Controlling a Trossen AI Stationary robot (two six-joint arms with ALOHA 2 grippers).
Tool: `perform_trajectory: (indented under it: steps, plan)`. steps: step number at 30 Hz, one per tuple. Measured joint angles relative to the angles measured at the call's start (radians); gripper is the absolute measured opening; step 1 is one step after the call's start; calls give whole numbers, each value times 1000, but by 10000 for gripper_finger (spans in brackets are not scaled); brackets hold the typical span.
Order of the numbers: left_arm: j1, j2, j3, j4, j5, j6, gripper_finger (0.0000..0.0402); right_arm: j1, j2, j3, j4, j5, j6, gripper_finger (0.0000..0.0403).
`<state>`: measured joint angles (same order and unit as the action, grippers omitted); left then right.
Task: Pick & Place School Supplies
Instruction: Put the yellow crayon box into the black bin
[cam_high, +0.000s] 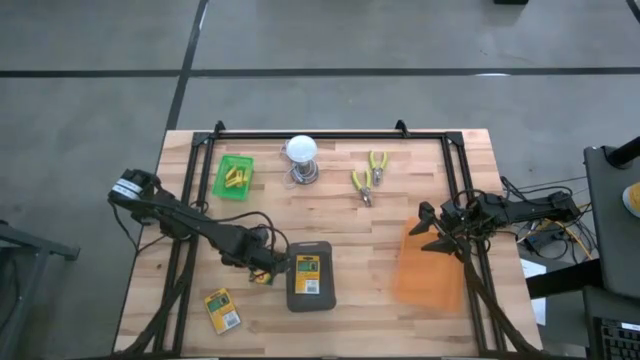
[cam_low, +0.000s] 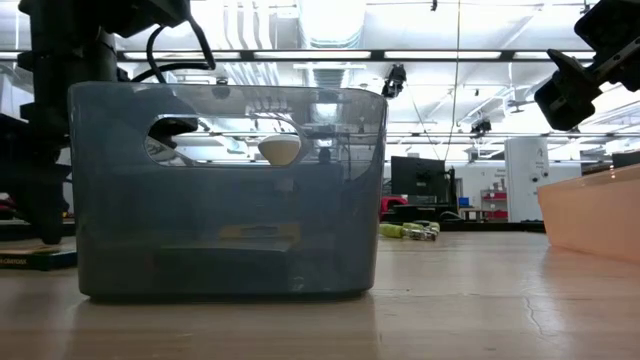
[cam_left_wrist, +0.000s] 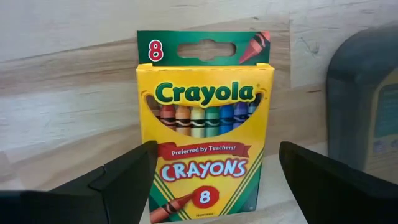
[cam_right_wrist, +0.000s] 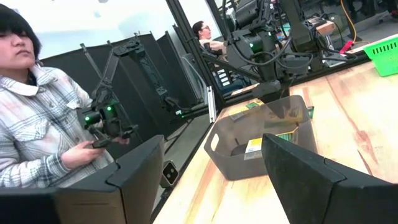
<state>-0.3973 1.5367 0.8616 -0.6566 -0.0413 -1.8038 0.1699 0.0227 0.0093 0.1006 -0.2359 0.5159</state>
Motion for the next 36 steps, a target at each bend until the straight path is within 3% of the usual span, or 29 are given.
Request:
perform_trajectory:
  steps: [36]
  plan:
    - [-1,17,2,1,6,-12,342,0,0,0,0,0,0,263]
